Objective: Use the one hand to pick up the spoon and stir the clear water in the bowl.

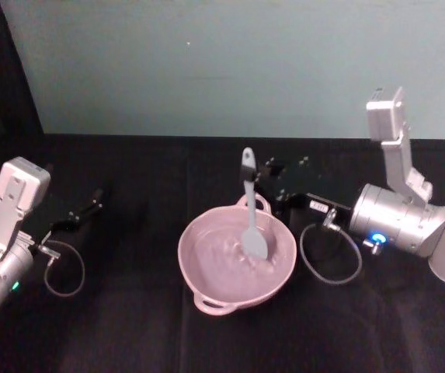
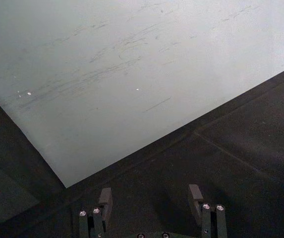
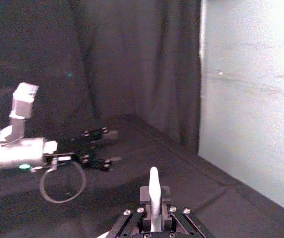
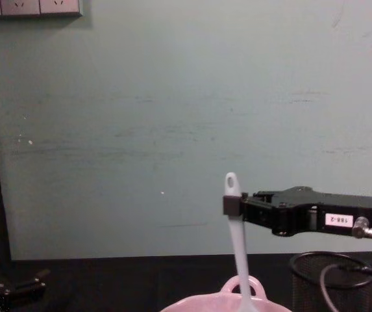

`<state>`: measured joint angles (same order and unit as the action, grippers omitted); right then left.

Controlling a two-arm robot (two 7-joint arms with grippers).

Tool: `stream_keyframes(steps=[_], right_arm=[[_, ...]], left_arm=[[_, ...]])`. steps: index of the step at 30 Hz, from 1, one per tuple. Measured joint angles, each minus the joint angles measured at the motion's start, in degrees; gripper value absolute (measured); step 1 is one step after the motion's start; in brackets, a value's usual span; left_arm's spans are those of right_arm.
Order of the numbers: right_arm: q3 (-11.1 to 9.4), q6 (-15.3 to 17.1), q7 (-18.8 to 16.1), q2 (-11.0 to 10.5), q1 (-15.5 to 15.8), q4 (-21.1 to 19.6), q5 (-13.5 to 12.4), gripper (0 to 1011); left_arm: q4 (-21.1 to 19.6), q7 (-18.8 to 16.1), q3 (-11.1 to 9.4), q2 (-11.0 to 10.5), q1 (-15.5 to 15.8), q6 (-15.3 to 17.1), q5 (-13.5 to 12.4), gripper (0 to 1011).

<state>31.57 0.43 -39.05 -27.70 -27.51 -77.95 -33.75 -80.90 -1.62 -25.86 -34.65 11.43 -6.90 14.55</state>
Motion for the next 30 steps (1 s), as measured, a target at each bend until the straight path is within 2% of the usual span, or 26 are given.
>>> stream_keyframes(steps=[7,13,21,23,26,30], right_arm=[[1.64,0.72,-0.99,0.79,0.95,-2.65,-0.19,123],[2.90,0.78,-1.66,2.41,-0.24,-2.14,-0.38,123],[3.68,-0.57,-2.33,5.59,-3.13,3.45,-0.61,123],[3.50,-1.35,-2.29,6.60,-4.09,6.17,-0.63,124],[2.84,-1.94,-1.62,7.09,-4.62,8.04,-0.55,123],[1.66,-2.26,-0.12,6.71,-4.53,8.61,-0.33,123]], left_arm=[[0.00,0.00,0.00,0.00,0.00,0.00,0.00,1005],[0.00,0.00,0.00,0.00,0.00,0.00,0.00,1005],[0.00,0.00,0.00,0.00,0.00,0.00,0.00,1005],[0.00,0.00,0.00,0.00,0.00,0.00,0.00,1005],[0.00,0.00,0.00,0.00,0.00,0.00,0.00,1005],[0.00,0.00,0.00,0.00,0.00,0.00,0.00,1005]])
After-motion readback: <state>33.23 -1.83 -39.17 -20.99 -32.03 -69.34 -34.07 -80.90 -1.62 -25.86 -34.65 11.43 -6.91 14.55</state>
